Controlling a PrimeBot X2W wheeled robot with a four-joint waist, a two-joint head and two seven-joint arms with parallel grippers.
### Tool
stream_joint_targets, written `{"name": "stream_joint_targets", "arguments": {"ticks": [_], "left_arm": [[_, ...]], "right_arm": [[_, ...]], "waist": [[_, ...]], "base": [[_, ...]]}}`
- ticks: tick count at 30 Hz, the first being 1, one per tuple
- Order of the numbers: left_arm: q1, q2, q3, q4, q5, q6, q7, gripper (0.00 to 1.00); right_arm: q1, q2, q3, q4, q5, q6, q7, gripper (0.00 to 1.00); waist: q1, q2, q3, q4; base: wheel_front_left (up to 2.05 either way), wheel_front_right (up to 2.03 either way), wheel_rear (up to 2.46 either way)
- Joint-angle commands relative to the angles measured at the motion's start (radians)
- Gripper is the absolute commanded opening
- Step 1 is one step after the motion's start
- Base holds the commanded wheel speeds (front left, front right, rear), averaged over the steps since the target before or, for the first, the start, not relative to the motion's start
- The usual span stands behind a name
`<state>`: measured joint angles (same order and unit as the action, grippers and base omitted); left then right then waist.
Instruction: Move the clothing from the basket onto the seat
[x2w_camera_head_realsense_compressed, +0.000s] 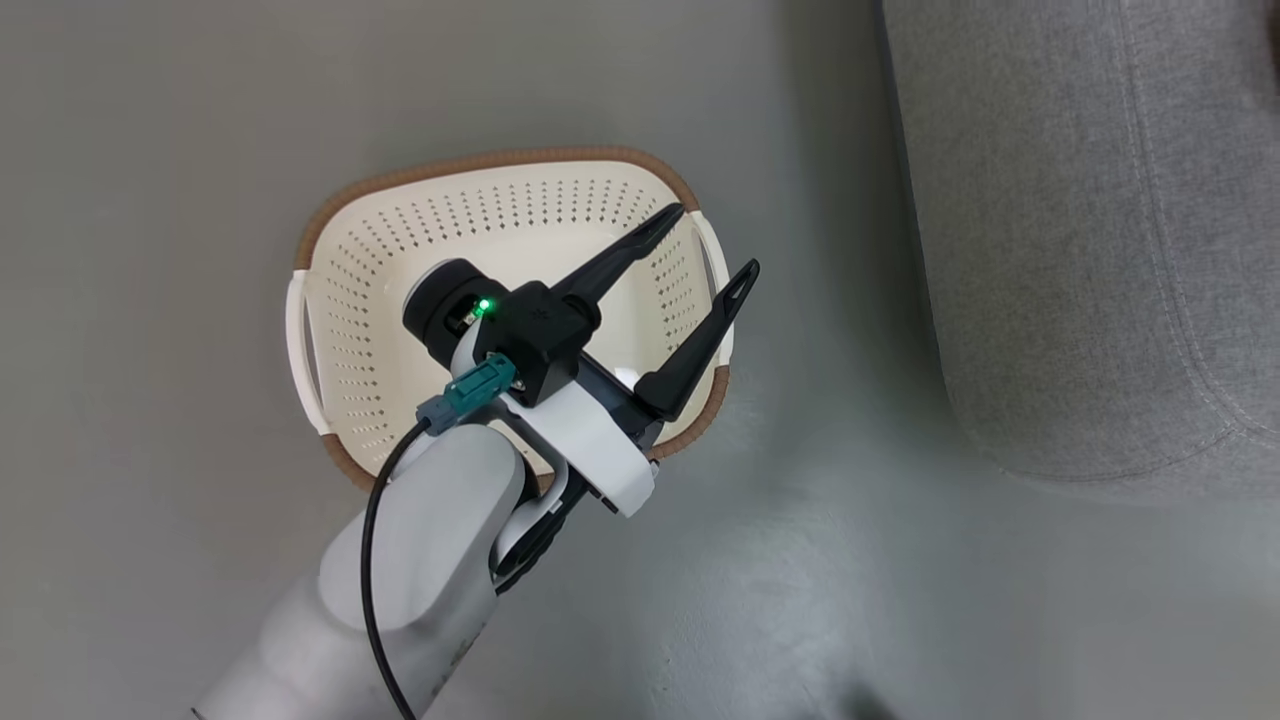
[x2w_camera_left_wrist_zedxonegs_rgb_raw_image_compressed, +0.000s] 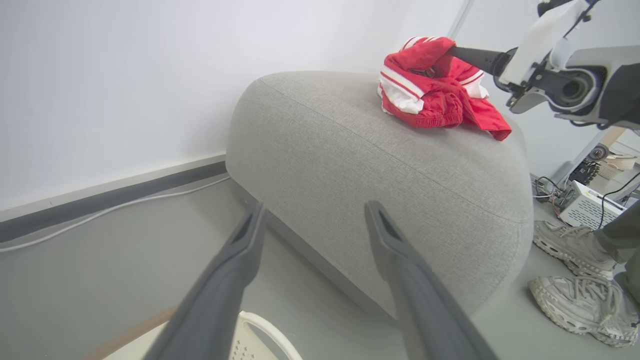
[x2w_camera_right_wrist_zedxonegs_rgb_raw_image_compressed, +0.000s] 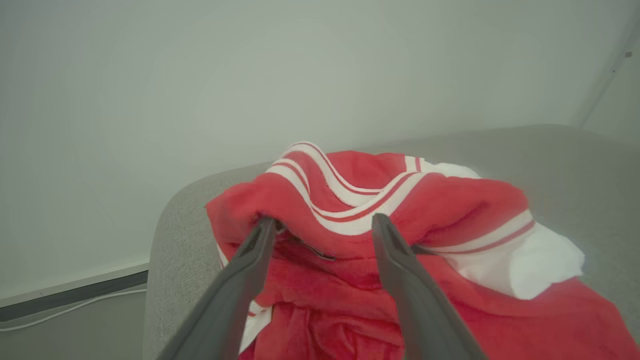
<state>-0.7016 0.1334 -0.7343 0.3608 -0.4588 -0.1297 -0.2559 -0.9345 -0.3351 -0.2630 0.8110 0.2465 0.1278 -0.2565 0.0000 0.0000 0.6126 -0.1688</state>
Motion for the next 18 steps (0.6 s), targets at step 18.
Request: {"name": "stream_joint_targets", "arguments": {"ticks": [18], "left_arm": [[0.190,-0.034,0.250,-0.028,0.038,-0.001,-0.006,1.00]], "right_arm": [[0.220,0.052,0.229,-0.194,0.120,0.003,-0.005,1.00]], "waist": [[0.0000,0.0000,-0.244,0.080]], "base": [[0.00,0.00,0.00]]}}
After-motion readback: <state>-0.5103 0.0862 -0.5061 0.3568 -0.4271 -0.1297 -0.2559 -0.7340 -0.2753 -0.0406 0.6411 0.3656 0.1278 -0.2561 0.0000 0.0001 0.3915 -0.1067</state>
